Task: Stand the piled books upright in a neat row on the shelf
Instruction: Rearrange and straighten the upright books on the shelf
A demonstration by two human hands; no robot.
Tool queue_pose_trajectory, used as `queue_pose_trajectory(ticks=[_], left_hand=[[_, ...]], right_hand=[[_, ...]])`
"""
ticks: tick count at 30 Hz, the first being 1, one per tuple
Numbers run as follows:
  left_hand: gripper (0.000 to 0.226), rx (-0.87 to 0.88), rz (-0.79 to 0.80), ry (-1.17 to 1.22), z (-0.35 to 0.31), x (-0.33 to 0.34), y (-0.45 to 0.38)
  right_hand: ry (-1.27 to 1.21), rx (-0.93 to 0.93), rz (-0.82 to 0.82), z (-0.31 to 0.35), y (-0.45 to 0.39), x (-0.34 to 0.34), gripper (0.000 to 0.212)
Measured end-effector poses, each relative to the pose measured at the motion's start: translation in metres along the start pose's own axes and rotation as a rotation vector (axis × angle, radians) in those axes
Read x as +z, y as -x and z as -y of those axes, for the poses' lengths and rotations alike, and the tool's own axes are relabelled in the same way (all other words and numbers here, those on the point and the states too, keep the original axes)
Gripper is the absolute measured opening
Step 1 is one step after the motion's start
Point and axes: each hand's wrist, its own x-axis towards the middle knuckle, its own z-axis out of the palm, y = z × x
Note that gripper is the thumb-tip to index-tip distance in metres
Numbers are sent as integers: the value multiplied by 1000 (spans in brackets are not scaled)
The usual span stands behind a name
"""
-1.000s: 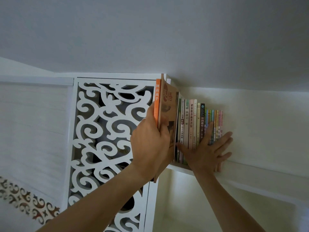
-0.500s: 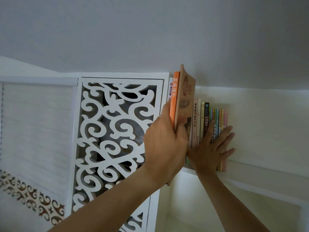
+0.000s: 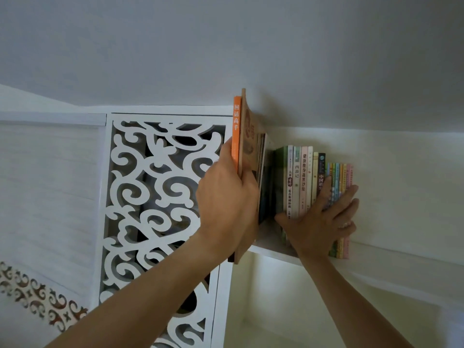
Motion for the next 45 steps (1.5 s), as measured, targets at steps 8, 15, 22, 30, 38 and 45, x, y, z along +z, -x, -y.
queue_pose_trajectory(ticks=[8, 15, 22, 30, 38, 45], left_hand=[[44, 154, 85, 115, -17, 17, 29], [37, 1, 30, -14, 19, 19, -11], [43, 101, 73, 63, 15, 25, 10], [56, 245, 192, 106, 4, 61, 41], [43, 13, 1, 103, 28, 48, 28], [44, 8, 60, 71, 42, 56, 27]], right_hand=[[10, 20, -15, -6, -2, 2, 96], [-6, -8, 43, -20, -8, 1, 135], [-19, 2, 44, -19, -8, -4, 137], [-107, 39, 45, -6, -6, -17, 121], [-30, 8, 68, -17, -5, -6, 134], [3, 11, 53, -17, -7, -4, 136]])
